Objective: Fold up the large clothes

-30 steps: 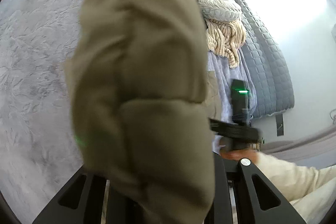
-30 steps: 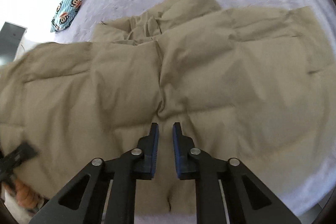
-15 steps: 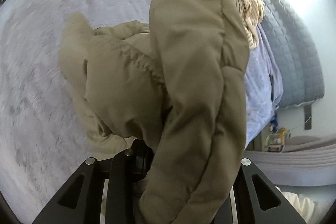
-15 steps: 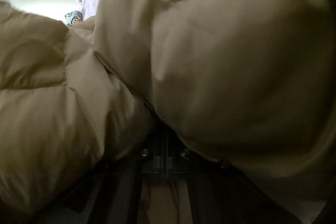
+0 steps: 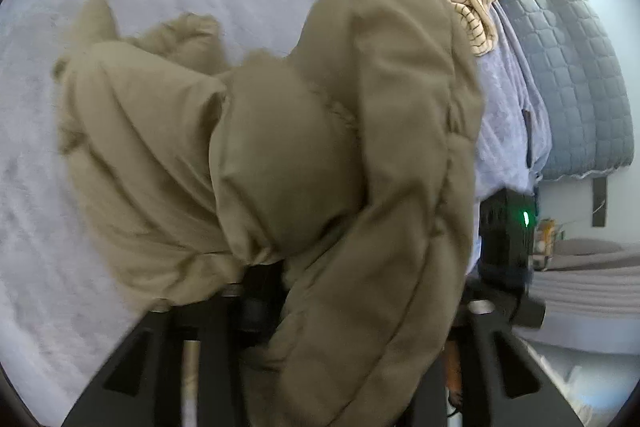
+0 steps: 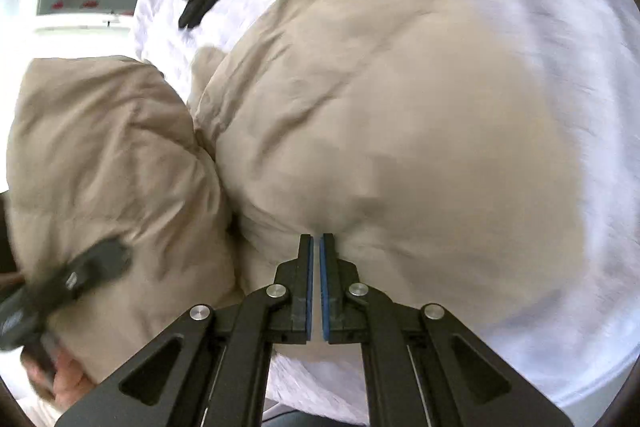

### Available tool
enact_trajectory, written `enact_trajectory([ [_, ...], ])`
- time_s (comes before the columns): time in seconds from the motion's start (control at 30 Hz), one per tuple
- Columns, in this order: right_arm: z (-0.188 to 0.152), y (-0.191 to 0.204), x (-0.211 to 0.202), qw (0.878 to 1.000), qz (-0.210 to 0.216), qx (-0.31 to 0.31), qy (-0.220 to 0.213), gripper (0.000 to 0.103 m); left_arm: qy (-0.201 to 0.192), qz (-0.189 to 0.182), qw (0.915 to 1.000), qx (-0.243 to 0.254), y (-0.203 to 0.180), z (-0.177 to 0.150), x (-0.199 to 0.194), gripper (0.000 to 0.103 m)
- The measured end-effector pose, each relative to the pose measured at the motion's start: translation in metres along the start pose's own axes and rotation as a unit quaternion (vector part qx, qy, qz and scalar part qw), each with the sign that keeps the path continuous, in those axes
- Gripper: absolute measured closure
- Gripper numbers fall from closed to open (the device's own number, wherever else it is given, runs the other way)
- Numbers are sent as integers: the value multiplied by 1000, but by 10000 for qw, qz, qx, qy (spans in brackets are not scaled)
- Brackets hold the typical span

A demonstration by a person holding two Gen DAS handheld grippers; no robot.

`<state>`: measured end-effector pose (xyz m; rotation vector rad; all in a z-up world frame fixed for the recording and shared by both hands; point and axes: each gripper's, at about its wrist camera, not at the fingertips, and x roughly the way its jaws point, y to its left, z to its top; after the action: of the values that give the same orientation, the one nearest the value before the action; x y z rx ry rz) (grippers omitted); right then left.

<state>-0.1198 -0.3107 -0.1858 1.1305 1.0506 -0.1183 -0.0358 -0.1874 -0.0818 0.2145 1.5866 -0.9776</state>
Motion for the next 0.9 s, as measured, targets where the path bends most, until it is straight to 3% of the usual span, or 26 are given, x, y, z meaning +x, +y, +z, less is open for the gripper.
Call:
enact_trajectory([
  [0.1, -12, -21, -17, 10000, -43, -14, 11, 99, 126, -187, 9997, -32, -13, 8, 27, 30],
  [0.27, -23, -31, -36, 9991, -133, -353, 189, 93, 528, -931, 9937, 329, -16, 15, 65, 25],
  [0.3, -24, -28, -38, 9988, -111, -440, 198, 76, 544, -1061, 9923, 322, -14, 17, 69, 25],
  [0.33, -34, -28, -47, 9982, -42, -574, 179, 44, 529, -1120, 9919, 282, -14, 18, 71, 25],
  [0.4, -40, -24, -57, 9970, 107, -758, 104, 22, 443, -1150, 9923, 120, -11, 28, 75, 25],
  [0.6, -40, 9, -78, 9868, 850, -1356, 253, 22, 166, -917, 9956, -37, -19, 35, 85, 25],
  [0.73, -44, 33, -79, 9807, 880, -1725, 257, 22, 3, -638, 9979, 127, -37, 36, 80, 25],
  [0.8, -39, 38, -65, 9839, 699, -1625, 245, 22, -331, -665, 9969, 239, -43, 32, 57, 25],
  [0.87, -34, 33, -58, 9876, 390, -1518, 126, 50, -688, -512, 9955, 401, -46, 30, 36, 25],
  [0.9, -31, 27, -61, 9886, 273, -1480, 54, 80, -989, -282, 9934, 505, -44, 27, 21, 25],
])
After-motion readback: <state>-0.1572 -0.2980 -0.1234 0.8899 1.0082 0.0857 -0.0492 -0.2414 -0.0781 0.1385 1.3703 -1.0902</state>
